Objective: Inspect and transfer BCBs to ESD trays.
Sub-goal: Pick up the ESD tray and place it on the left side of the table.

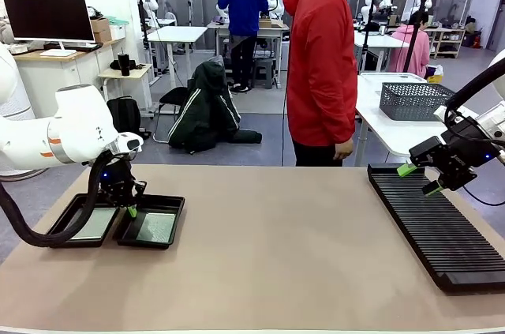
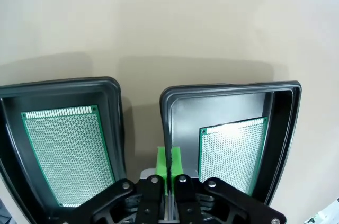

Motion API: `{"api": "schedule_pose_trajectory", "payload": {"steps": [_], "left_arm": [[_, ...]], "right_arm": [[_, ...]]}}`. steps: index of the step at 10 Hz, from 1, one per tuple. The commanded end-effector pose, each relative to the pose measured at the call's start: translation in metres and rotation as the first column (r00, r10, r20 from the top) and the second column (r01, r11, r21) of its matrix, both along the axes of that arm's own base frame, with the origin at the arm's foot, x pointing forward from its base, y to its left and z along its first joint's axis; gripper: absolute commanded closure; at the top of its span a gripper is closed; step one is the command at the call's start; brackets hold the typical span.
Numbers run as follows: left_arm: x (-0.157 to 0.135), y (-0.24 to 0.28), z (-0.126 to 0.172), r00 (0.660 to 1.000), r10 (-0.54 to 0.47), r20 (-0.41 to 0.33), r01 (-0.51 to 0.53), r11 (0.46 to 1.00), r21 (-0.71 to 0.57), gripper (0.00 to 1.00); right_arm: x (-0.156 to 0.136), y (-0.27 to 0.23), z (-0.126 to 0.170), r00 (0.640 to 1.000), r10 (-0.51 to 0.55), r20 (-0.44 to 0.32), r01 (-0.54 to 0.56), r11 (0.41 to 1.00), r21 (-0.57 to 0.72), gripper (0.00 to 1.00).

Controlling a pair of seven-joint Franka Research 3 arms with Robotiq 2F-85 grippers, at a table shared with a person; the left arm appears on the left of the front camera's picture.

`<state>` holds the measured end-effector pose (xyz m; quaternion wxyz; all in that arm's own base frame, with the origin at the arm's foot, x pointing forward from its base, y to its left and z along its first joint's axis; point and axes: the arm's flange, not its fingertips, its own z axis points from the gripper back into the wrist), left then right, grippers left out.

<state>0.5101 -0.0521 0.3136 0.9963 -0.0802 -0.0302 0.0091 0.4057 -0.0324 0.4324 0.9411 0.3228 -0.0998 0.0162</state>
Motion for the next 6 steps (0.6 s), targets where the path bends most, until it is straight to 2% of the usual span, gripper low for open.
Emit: {"api": "schedule_pose_trajectory", "payload": {"steps": [1, 2, 6], "left_arm": [[-0.004, 0.0, -0.007, 0.999, 0.017, 0.03, -0.018, 0.999, 0.038, 0.97], [-0.004, 0.0, -0.01, 0.999, 0.025, 0.026, -0.027, 0.999, 0.044, 0.97], [-0.009, -0.01, 0.0, 0.999, 0.022, 0.038, -0.025, 0.997, 0.074, 0.68]], "right_arm": [[-0.001, 0.002, 0.002, 1.0, -0.021, -0.009, 0.021, 1.0, 0.006, 0.0], [-0.001, 0.002, 0.002, 1.0, -0.021, -0.009, 0.021, 1.0, 0.006, 0.0], [-0.001, 0.002, 0.002, 1.0, -0.021, -0.009, 0.021, 1.0, 0.006, 0.0]]}}
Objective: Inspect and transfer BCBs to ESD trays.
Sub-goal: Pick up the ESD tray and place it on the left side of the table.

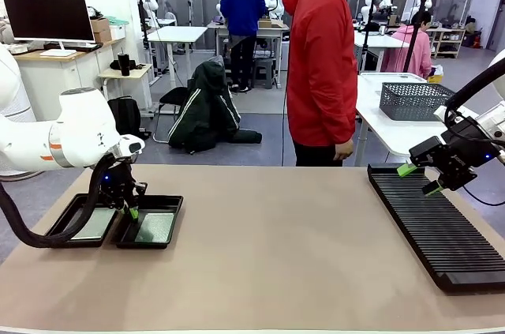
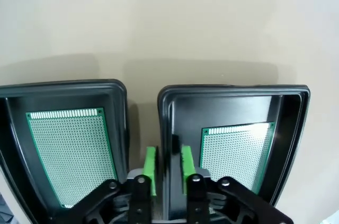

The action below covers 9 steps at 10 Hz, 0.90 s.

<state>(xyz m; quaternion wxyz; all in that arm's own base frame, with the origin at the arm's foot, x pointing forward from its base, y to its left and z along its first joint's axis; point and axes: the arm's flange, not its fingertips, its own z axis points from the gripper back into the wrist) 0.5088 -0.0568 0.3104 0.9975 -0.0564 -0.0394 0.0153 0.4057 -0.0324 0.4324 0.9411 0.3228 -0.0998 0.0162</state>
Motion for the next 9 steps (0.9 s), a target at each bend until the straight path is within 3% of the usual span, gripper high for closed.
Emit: {"api": "schedule_pose_trajectory", "payload": {"steps": [1, 8, 9], "left_arm": [[-0.009, -0.009, 0.008, 1.0, 0.001, 0.023, -0.001, 0.999, 0.034, 0.6], [-0.016, -0.029, 0.069, 0.999, -0.021, 0.034, 0.016, 0.99, 0.141, 0.03], [-0.019, -0.03, 0.08, 0.999, -0.031, 0.034, 0.026, 0.989, 0.143, 0.0]], "right_arm": [[-0.001, 0.002, 0.002, 1.0, -0.021, -0.009, 0.021, 1.0, 0.006, 0.0], [-0.001, 0.002, 0.002, 1.0, -0.021, -0.009, 0.021, 1.0, 0.006, 0.0], [-0.001, 0.002, 0.002, 1.0, -0.021, -0.009, 0.021, 1.0, 0.006, 0.0]]}}
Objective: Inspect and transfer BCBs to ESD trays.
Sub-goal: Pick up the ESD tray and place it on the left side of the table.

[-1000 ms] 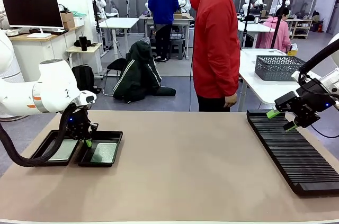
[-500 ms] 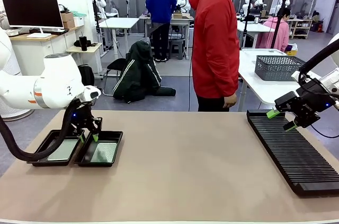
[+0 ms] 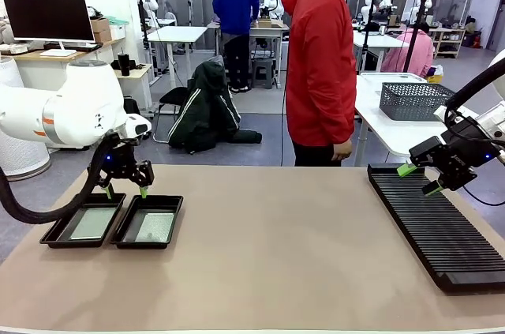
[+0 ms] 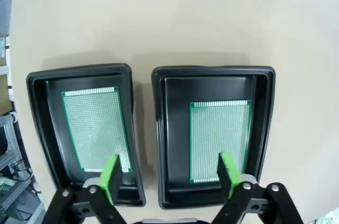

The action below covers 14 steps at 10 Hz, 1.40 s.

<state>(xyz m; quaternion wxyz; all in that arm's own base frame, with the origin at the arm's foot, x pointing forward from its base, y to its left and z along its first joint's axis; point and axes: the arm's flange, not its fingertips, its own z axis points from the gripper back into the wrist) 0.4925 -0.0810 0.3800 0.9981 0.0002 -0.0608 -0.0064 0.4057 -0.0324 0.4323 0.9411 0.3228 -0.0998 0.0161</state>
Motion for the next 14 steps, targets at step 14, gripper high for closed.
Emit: {"api": "schedule_pose_trajectory", "payload": {"steps": [14], "left_arm": [[-0.01, -0.011, 0.064, 1.0, -0.024, -0.001, 0.024, 1.0, 0.02, 0.0]], "right_arm": [[-0.001, 0.002, 0.002, 1.0, -0.021, -0.009, 0.021, 1.0, 0.006, 0.0]]}}
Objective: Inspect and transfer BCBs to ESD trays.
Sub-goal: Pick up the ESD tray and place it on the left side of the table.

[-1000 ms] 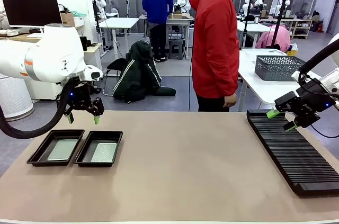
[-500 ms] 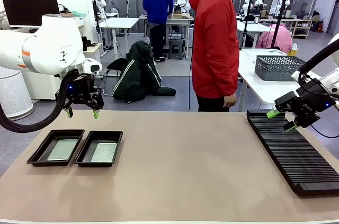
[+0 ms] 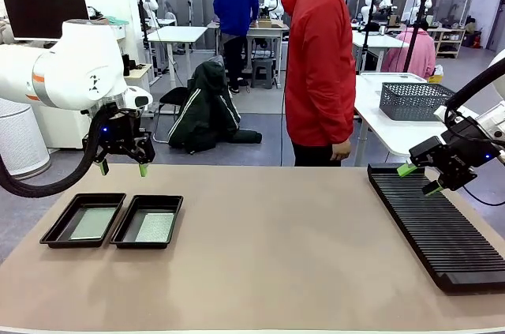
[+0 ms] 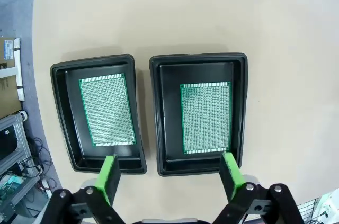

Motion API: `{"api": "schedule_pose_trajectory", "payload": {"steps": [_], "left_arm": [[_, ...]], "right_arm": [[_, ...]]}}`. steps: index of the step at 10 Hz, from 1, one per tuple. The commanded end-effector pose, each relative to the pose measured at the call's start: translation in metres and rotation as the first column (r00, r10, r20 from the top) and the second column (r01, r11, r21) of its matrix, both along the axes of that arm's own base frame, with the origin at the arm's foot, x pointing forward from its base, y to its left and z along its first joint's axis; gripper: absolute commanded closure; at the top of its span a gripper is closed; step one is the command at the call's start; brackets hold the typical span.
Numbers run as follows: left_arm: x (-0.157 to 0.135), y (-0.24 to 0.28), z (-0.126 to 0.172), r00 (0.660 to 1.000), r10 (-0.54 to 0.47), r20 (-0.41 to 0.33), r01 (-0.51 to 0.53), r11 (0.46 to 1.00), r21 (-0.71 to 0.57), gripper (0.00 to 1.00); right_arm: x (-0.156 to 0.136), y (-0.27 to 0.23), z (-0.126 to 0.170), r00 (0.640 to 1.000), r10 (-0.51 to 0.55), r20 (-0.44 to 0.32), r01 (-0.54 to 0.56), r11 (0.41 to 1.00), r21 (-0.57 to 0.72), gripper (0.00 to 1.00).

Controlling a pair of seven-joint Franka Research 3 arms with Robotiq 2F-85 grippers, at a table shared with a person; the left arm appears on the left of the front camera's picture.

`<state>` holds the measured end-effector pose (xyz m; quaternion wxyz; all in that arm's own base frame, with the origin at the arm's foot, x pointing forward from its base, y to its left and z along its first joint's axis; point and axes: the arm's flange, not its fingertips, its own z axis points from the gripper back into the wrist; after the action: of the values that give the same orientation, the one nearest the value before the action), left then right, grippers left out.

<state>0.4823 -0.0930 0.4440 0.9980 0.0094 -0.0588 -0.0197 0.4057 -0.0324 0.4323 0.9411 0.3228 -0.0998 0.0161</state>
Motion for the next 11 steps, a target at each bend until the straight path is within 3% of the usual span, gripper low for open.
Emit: {"api": "schedule_pose_trajectory", "payload": {"steps": [1, 11], "left_arm": [[0.0005, 0.0008, 0.0003, 1.0, 0.002, 0.003, -0.002, 1.0, -0.001, 0.0], [0.0005, 0.0008, 0.0003, 1.0, 0.002, 0.003, -0.002, 1.0, -0.001, 0.0]], "right_arm": [[-0.0011, 0.0021, 0.0024, 1.0, -0.021, -0.009, 0.021, 1.0, 0.006, 0.0], [-0.0011, 0.0021, 0.0024, 1.0, -0.021, -0.009, 0.021, 1.0, 0.006, 0.0]]}}
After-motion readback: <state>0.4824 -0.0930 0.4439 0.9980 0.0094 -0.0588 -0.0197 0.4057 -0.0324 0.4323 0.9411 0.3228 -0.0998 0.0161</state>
